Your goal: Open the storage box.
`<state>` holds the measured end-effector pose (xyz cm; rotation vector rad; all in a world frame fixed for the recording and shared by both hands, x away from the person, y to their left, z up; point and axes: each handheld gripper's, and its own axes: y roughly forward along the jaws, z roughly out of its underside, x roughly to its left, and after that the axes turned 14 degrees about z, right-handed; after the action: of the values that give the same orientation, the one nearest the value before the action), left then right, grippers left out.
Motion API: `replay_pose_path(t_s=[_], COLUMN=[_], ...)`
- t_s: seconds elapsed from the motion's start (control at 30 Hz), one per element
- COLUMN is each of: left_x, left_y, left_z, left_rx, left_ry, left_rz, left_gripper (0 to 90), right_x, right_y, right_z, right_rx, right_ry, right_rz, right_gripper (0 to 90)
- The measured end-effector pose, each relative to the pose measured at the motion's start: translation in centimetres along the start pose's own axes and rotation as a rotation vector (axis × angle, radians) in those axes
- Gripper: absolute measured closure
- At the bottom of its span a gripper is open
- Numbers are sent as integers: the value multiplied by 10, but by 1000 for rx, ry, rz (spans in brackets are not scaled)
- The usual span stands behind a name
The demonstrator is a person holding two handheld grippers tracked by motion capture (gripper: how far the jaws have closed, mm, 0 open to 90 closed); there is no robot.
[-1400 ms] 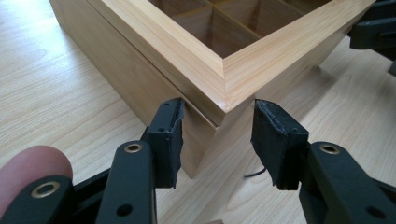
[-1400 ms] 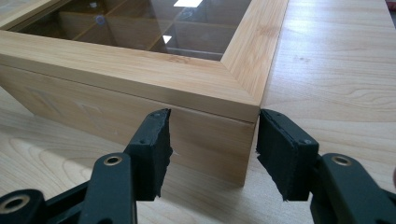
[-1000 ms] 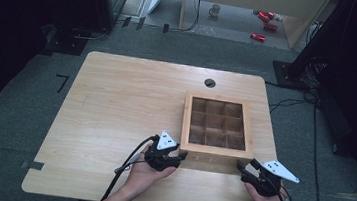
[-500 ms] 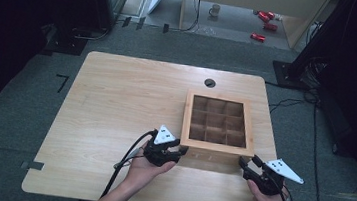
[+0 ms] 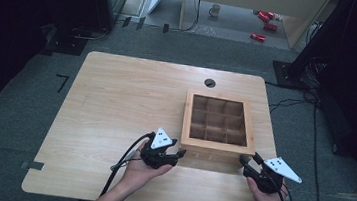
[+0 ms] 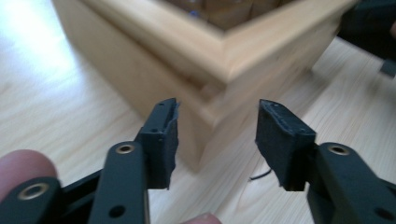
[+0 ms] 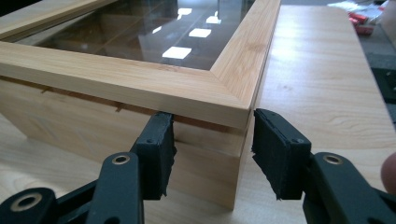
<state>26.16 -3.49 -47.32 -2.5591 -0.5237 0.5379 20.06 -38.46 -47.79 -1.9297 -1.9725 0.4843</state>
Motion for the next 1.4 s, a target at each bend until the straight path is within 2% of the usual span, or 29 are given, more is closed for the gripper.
replay_pose_path(t_s=[0.1, 0.13, 0.17, 0.23, 0.27, 0.3, 0.47, 0.67, 0.7, 0.77, 0.9, 0.97, 1.03, 1.27, 1.3, 1.4], left_x=[10, 10, 16, 18, 21, 23, 28, 32, 31, 31, 30, 26, 25, 27, 28, 28], left_y=[-9, -9, -16, -18, -21, -25, -31, -27, -26, -26, -26, -23, -22, -24, -24, -25], left_z=[17, 17, 25, 28, 31, 35, 43, 55, 58, 58, 60, 62, 62, 62, 62, 62], left_rx=[33, 33, 48, 54, 62, 72, 93, 139, 145, 148, 138, 147, 152, 131, 127, 126], left_ry=[-26, -26, -43, -48, -54, -63, -76, -91, -78, -72, -58, -27, -22, -46, -51, -52], left_rz=[-26, -26, -51, -60, -77, -102, -141, -158, -163, -163, -170, -196, -206, -184, -178, -177], left_gripper=[424, 414, 396, 366, 366, 318, 274, 213, 212, 211, 208, 201, 198, 190, 190, 190], right_x=[0, 0, 1, 0, 0, 0, -2, -2, -2, -2, 0, 0, -1, -4, -7, -9], right_y=[-4, -4, -5, -6, -6, -6, -7, -4, -1, 0, 12, 15, 18, 25, 28, 30], right_z=[-7, -7, -10, -11, -13, -17, -28, -42, -47, -48, -60, -65, -71, -87, -92, -97], right_rx=[-34, -34, -53, -59, -65, -82, -113, -156, -165, -166, -185, -193, -208, -232, -241, -250], right_ry=[-6, -6, -14, -16, -19, -27, -27, -40, -48, -50, -84, -77, -66, -84, -80, -82], right_rz=[6, 6, 11, 12, 12, 13, 16, 17, 20, 20, 27, 27, 19, 11, -6, -18], right_gripper=[490, 490, 489, 484, 479, 463, 439, 438, 438, 438, 432, 432, 432, 431, 431, 432])
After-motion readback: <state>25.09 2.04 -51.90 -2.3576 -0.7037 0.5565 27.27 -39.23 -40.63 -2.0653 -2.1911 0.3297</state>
